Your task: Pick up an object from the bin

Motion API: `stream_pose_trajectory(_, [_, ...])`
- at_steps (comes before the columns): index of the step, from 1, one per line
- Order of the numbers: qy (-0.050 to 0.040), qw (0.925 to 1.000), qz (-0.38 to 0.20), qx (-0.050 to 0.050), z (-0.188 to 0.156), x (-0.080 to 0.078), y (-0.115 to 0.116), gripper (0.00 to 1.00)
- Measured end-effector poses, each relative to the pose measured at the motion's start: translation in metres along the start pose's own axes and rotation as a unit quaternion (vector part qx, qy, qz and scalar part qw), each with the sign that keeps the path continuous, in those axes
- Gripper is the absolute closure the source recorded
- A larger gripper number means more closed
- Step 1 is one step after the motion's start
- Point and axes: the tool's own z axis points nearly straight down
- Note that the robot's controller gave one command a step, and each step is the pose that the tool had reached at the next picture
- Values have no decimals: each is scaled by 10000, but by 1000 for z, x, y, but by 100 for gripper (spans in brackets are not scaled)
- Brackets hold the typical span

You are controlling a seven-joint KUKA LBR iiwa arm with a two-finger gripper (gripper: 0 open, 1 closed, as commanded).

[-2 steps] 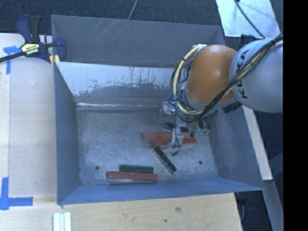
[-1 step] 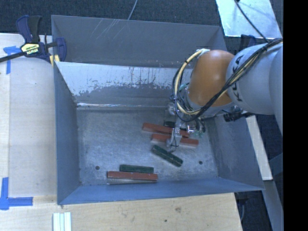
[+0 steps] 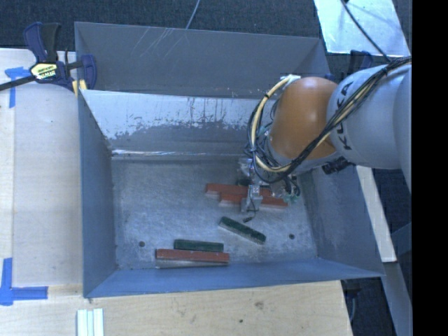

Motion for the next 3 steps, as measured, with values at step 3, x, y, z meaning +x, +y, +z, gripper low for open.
stream_pose_trajectory(3, [53, 10000, 4, -13, -23, 3, 1, 100])
